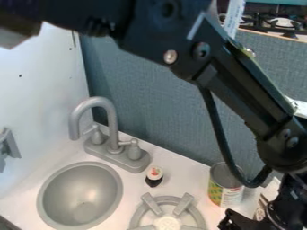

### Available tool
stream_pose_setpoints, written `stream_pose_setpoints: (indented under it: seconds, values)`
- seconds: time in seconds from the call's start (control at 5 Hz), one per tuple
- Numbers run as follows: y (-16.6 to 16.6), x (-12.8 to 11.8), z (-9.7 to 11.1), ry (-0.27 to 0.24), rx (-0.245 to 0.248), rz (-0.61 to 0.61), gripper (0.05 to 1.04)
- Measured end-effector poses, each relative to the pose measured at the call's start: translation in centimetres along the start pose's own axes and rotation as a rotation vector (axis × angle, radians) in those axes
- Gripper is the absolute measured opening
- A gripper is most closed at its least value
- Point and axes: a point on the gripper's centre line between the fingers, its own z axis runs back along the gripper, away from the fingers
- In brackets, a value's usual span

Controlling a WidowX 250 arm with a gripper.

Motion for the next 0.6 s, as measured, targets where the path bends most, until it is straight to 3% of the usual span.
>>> stream_pose_setpoints:
  seconds: [0.2,0.6]
  values:
    - [0.1,0.8,0.9,-0.089,-0.019,0.051,1.000]
    - [-1.3,1.7,0.8,-0.233,-0.156,0.000,1.000]
